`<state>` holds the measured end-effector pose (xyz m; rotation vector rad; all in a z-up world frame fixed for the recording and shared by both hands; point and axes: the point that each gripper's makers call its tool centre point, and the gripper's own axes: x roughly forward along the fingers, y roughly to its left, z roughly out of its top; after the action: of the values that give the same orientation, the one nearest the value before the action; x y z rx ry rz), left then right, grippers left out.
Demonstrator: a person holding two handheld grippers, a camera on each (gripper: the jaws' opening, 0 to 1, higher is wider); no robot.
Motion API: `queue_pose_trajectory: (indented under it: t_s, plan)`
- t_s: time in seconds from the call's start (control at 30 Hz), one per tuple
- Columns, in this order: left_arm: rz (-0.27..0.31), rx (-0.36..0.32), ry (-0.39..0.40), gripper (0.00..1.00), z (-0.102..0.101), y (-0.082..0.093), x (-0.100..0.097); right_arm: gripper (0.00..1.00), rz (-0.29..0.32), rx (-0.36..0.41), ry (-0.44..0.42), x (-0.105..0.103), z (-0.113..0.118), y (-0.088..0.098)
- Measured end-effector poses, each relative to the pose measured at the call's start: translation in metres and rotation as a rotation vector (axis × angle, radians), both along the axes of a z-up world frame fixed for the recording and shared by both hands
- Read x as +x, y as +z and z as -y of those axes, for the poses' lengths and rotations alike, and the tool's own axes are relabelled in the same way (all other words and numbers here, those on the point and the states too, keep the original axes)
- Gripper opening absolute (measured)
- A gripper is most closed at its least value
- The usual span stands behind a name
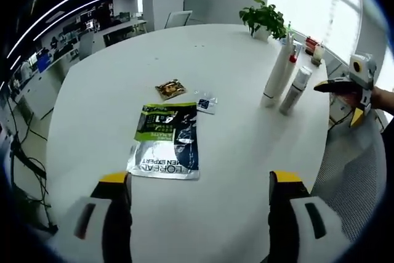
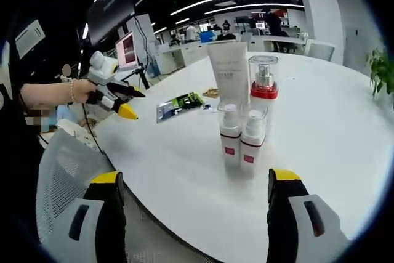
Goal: Arrange the skincare products in the storage area until every visible bottle or jar stands upright without overlapping.
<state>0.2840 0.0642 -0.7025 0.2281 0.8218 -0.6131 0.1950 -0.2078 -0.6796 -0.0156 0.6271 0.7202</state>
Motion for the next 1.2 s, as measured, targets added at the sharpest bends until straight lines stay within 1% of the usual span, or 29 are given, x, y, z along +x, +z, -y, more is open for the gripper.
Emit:
queue_pose_trajectory:
  t_s: [0.33, 0.53, 0.73, 0.87, 1.0, 1.03, 1.1, 1.2]
  plan:
    - [-0.017, 0.038, -0.032, 0.86, 0.001, -0.006, 0.02, 0.96, -0.004, -0.012, -0.027, 0.003, 0.006, -0.002]
    - [-0.032, 0.055, -0.05, 0.86, 0.0, -0.013, 0.036, 0.96, -0.01, -0.007, -0.051, 0.004, 0.01, -0.003]
    - [-0.045, 0.074, -0.077, 0.86, 0.002, -0.017, 0.047, 0.96, -0.017, -0.019, -0.057, 0.005, 0.011, -0.005]
    - [-0.055, 0.085, -0.086, 0.86, 0.002, -0.024, 0.061, 0.96, -0.019, -0.03, -0.057, 0.005, 0.011, -0.006]
    - [-0.067, 0.09, -0.084, 0.85, 0.001, -0.028, 0.066, 0.96, -0.022, -0.028, -0.07, 0.006, 0.013, -0.006]
    - [-0.07, 0.086, -0.08, 0.85, 0.001, -0.031, 0.071, 0.96, -0.022, -0.027, -0.073, 0.006, 0.013, -0.006]
    - [-0.076, 0.085, -0.077, 0.85, 0.001, -0.032, 0.072, 0.95, -0.024, -0.026, -0.078, 0.006, 0.014, -0.007]
    - [-0.095, 0.105, -0.088, 0.85, 0.0, -0.037, 0.072, 0.95, -0.024, -0.027, -0.081, 0.007, 0.014, -0.007]
